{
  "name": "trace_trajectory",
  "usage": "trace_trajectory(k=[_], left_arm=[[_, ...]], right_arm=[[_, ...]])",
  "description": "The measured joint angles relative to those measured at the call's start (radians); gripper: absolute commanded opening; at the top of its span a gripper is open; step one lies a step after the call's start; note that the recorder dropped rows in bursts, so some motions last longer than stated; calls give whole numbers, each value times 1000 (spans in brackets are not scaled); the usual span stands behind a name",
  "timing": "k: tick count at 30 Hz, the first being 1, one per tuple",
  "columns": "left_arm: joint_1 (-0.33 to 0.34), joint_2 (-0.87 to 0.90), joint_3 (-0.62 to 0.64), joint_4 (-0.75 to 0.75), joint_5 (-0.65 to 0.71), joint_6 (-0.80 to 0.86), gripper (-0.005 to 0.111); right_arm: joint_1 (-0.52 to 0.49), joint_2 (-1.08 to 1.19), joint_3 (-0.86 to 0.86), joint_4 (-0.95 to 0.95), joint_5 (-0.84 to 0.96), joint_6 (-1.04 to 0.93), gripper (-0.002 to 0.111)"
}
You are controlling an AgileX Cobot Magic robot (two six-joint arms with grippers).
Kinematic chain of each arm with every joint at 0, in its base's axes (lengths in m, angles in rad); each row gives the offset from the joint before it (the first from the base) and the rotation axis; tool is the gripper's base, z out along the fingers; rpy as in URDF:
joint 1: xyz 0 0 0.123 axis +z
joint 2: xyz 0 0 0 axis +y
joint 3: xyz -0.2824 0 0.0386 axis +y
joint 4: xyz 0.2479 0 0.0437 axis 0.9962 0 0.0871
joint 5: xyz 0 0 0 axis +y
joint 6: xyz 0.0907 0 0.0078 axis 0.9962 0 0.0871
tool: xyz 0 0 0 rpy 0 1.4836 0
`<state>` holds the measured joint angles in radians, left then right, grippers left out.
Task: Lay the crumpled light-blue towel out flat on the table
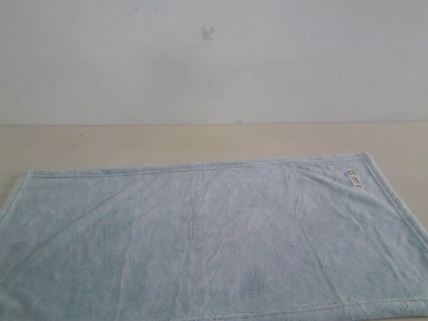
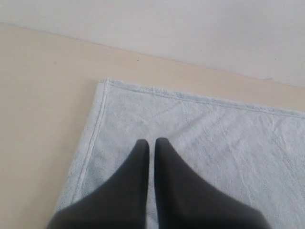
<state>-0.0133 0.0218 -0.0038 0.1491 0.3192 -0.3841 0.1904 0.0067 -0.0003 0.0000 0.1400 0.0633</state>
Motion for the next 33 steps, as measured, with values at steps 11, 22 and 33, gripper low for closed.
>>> trace_trajectory(k=[11, 22, 33], left_arm=[[0, -12, 0, 4, -12, 0, 4], [0, -18, 0, 4, -18, 0, 4], [0, -18, 0, 4, -18, 0, 4]], right_arm=[[0, -2, 0, 0, 4, 2, 0], [0, -2, 0, 0, 4, 2, 0], [0, -2, 0, 0, 4, 2, 0]])
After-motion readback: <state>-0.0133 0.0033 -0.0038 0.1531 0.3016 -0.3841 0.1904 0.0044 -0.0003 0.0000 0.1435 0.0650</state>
